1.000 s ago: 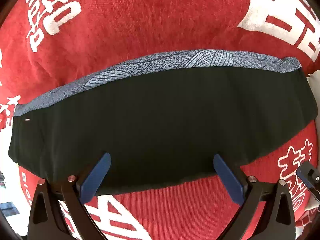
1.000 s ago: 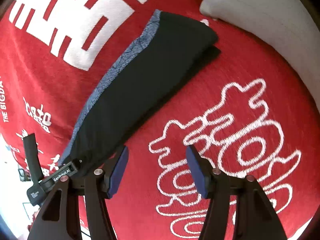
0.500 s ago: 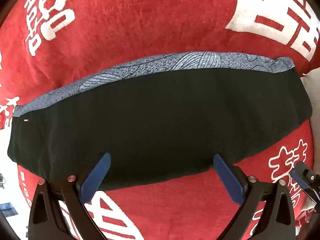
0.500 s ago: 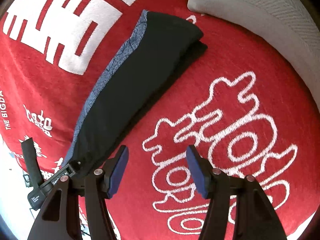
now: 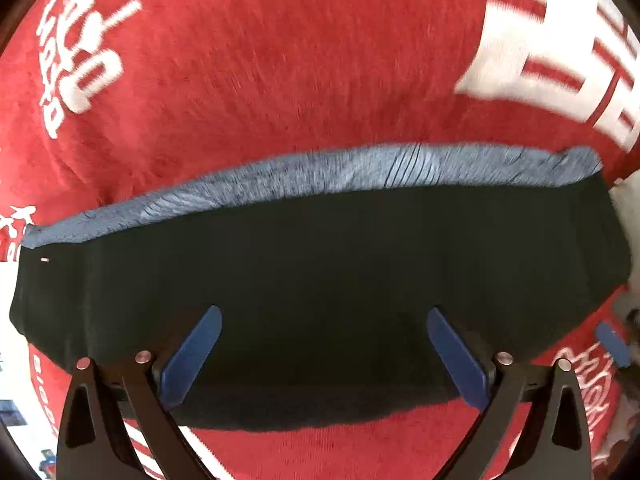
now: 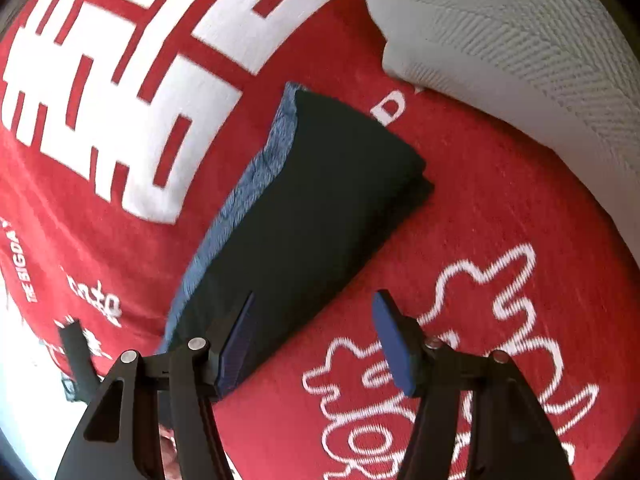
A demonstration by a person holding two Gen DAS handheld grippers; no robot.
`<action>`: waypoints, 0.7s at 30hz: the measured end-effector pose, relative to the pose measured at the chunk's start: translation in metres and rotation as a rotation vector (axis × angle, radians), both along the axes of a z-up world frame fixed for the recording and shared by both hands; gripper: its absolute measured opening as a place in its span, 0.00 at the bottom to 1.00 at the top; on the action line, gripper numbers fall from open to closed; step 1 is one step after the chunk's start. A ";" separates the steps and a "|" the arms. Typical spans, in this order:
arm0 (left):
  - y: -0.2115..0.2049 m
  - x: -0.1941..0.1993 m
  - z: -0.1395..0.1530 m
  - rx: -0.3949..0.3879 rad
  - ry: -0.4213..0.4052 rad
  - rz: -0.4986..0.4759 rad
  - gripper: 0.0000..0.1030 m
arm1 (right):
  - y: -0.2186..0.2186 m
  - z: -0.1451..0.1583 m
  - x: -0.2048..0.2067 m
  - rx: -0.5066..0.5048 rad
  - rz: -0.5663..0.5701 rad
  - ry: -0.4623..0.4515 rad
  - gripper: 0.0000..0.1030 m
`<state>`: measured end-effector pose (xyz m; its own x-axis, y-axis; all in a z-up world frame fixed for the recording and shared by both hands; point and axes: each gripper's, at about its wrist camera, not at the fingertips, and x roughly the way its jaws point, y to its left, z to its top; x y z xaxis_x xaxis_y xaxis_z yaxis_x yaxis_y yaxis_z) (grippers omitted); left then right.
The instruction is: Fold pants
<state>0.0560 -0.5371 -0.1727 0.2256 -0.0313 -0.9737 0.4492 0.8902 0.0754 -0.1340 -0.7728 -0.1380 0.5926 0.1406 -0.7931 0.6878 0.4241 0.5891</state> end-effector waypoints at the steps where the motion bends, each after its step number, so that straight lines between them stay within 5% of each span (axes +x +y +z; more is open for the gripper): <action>1: 0.000 -0.001 -0.005 0.004 0.014 0.001 1.00 | -0.002 -0.002 -0.001 0.002 -0.011 -0.003 0.62; 10: 0.000 -0.011 -0.012 -0.019 0.007 -0.004 1.00 | -0.014 -0.020 -0.001 0.024 -0.091 -0.134 0.62; 15: 0.001 0.001 -0.021 -0.012 0.005 -0.021 1.00 | -0.011 -0.019 0.030 -0.074 -0.035 -0.134 0.62; 17: -0.002 0.003 -0.011 -0.006 -0.018 -0.023 0.97 | -0.012 -0.018 0.037 -0.076 -0.024 -0.083 0.53; 18: -0.003 0.003 -0.002 -0.030 -0.030 -0.026 0.86 | -0.015 -0.019 0.040 -0.067 -0.020 -0.029 0.30; 19: -0.005 0.004 0.005 -0.062 -0.022 -0.032 0.78 | -0.016 -0.019 0.041 -0.058 -0.014 -0.011 0.21; 21: -0.009 0.005 0.016 -0.109 -0.022 -0.042 0.78 | -0.016 -0.011 0.043 -0.073 0.008 -0.014 0.16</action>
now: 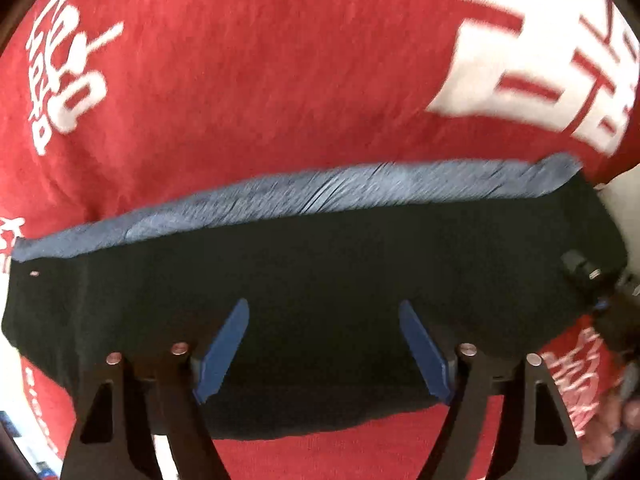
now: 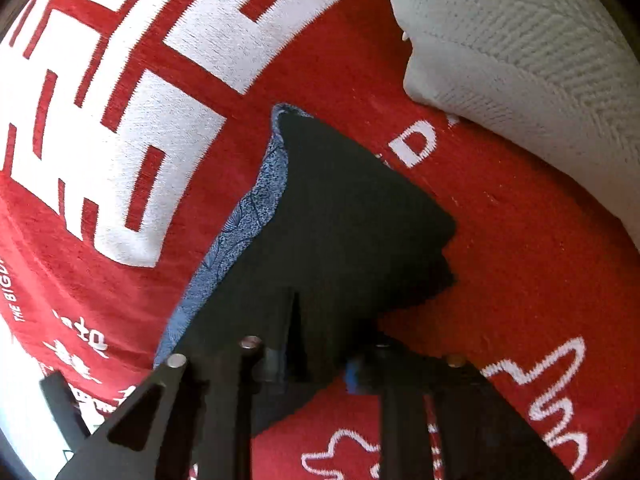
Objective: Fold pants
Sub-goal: 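Grasp the folded trouser end with the right gripper and lift it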
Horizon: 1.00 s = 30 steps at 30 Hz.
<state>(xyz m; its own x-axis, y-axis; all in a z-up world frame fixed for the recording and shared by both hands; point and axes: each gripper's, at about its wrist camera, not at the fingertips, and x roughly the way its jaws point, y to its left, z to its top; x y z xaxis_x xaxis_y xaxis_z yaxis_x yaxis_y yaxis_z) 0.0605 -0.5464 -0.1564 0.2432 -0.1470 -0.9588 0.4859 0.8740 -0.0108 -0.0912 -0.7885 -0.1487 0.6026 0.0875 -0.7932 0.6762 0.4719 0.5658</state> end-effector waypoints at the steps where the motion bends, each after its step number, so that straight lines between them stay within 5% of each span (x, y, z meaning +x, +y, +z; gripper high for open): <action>1: -0.004 -0.001 0.003 -0.020 -0.006 -0.015 0.78 | 0.004 0.011 0.003 -0.046 0.035 0.000 0.15; 7: -0.035 -0.020 -0.037 -0.040 0.052 -0.104 0.78 | 0.027 0.051 0.016 -0.187 0.130 -0.035 0.13; 8: -0.035 -0.027 -0.040 -0.053 -0.007 -0.101 0.78 | 0.032 0.053 0.020 -0.189 0.151 -0.034 0.12; 10: -0.038 -0.035 -0.039 -0.044 -0.058 -0.115 0.78 | 0.042 0.061 0.023 -0.249 0.190 -0.033 0.12; 17: -0.026 -0.023 -0.029 -0.109 0.030 -0.125 0.78 | 0.079 0.093 0.036 -0.381 0.304 -0.034 0.12; 25: 0.063 -0.001 0.023 -0.185 0.041 -0.069 0.78 | 0.164 0.134 0.066 -0.573 0.467 -0.025 0.12; 30: 0.148 0.022 0.045 -0.165 0.002 -0.001 0.78 | 0.242 0.131 0.096 -0.677 0.583 0.012 0.12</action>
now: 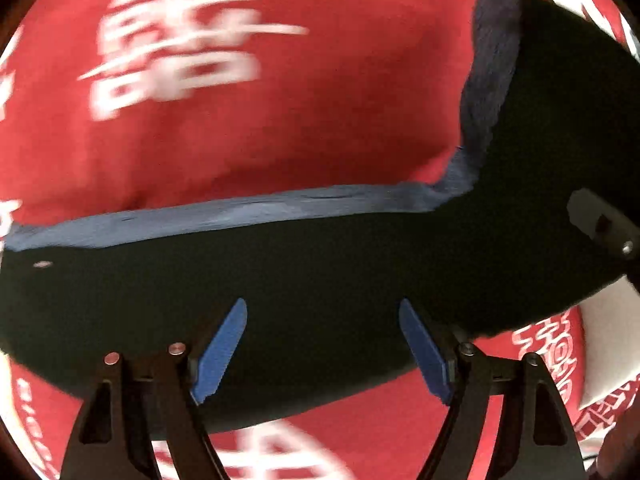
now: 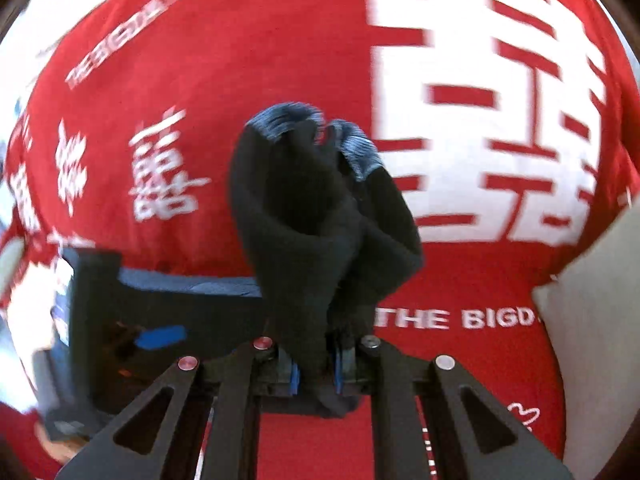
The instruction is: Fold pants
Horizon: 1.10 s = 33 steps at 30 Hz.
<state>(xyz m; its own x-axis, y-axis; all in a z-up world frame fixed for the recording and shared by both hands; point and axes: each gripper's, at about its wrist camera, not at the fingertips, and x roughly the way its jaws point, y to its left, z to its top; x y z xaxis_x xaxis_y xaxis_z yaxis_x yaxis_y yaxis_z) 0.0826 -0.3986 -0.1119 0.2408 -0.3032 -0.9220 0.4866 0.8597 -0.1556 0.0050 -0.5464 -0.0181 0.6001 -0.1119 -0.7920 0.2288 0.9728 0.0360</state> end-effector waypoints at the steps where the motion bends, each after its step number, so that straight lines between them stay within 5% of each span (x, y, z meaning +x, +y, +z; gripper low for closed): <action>1: 0.019 0.004 0.002 0.013 -0.006 0.018 0.78 | 0.011 -0.003 0.001 -0.018 0.016 0.011 0.12; 11: 0.179 0.032 -0.014 0.162 0.026 0.189 0.78 | 0.148 -0.094 0.045 -0.197 0.119 0.218 0.14; 14: 0.188 0.040 -0.030 0.172 0.039 0.201 0.91 | 0.173 -0.123 0.050 -0.278 0.106 0.280 0.14; 19: 0.188 0.047 -0.033 0.149 0.031 0.180 0.92 | 0.211 -0.148 0.049 -0.478 0.142 0.320 0.29; 23: 0.191 0.058 -0.032 0.112 0.040 0.163 0.92 | 0.232 -0.139 0.032 -0.457 0.236 0.306 0.52; 27: 0.174 0.058 -0.019 0.079 0.047 0.131 0.92 | 0.222 -0.111 0.009 -0.323 0.261 0.273 0.54; 33: 0.113 0.046 -0.003 -0.042 0.104 -0.022 0.92 | 0.153 -0.082 -0.015 -0.095 0.069 0.249 0.54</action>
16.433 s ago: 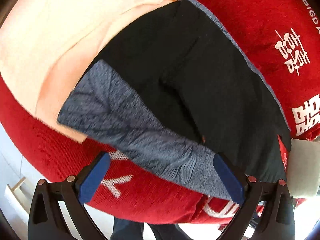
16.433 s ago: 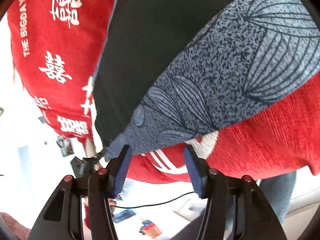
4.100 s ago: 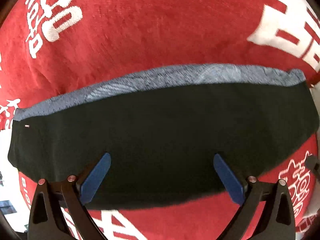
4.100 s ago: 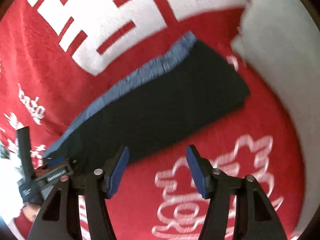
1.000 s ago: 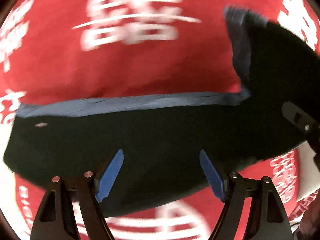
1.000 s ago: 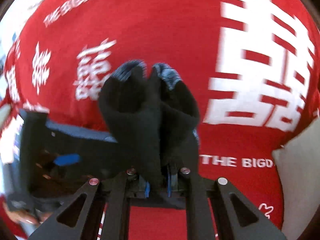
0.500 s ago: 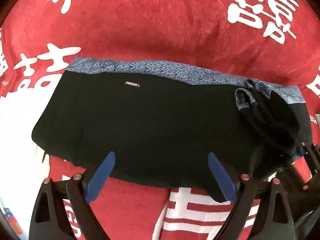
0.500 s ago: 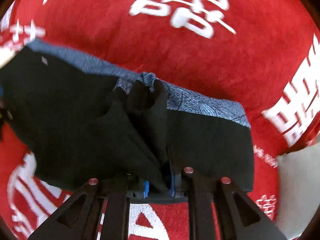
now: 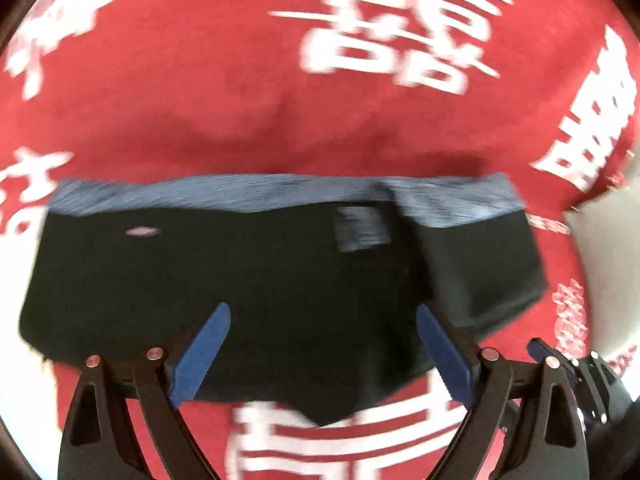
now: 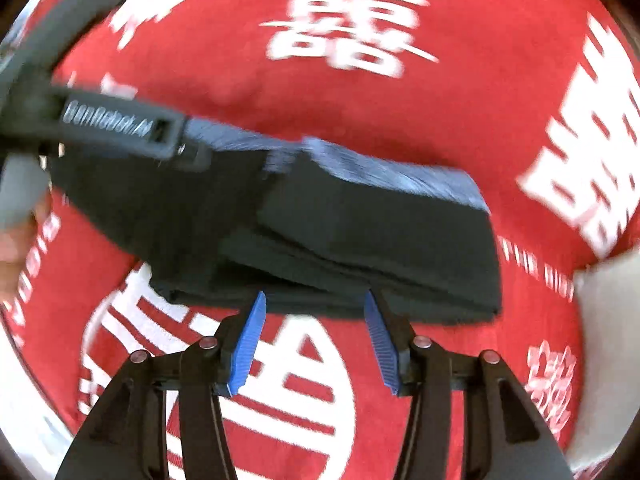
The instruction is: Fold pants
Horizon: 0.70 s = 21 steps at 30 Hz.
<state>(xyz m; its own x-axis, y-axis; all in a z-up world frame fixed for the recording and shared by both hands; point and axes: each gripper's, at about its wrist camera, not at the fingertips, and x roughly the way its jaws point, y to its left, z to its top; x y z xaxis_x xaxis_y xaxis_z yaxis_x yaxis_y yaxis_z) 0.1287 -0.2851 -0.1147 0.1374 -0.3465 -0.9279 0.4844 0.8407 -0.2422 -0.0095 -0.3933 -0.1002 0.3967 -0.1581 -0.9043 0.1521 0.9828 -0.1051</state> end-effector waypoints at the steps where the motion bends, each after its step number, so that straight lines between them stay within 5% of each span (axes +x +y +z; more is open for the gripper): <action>1: -0.011 -0.002 0.000 -0.017 0.012 -0.028 0.92 | -0.012 0.002 -0.004 0.025 -0.036 0.000 0.54; 8: -0.060 -0.007 -0.016 -0.028 0.067 -0.114 0.92 | -0.057 -0.002 -0.022 0.125 -0.198 0.016 0.54; 11: -0.069 -0.006 -0.029 -0.009 0.115 -0.151 0.60 | -0.065 -0.005 -0.028 0.156 -0.232 0.016 0.52; 12: -0.073 -0.008 -0.031 0.000 0.132 -0.163 0.39 | -0.066 -0.006 -0.029 0.169 -0.238 0.016 0.47; 13: -0.075 -0.009 -0.034 0.016 0.144 -0.173 0.30 | -0.067 -0.005 -0.032 0.176 -0.243 0.017 0.43; 16: -0.077 -0.010 -0.030 0.024 0.132 -0.182 0.15 | -0.073 -0.007 -0.035 0.206 -0.265 0.025 0.34; 20: -0.070 -0.021 -0.014 0.023 0.079 -0.216 0.15 | -0.075 0.000 -0.038 0.213 -0.259 0.018 0.33; 21: -0.066 -0.025 -0.015 0.036 0.074 -0.222 0.08 | -0.076 0.000 -0.038 0.214 -0.257 0.020 0.33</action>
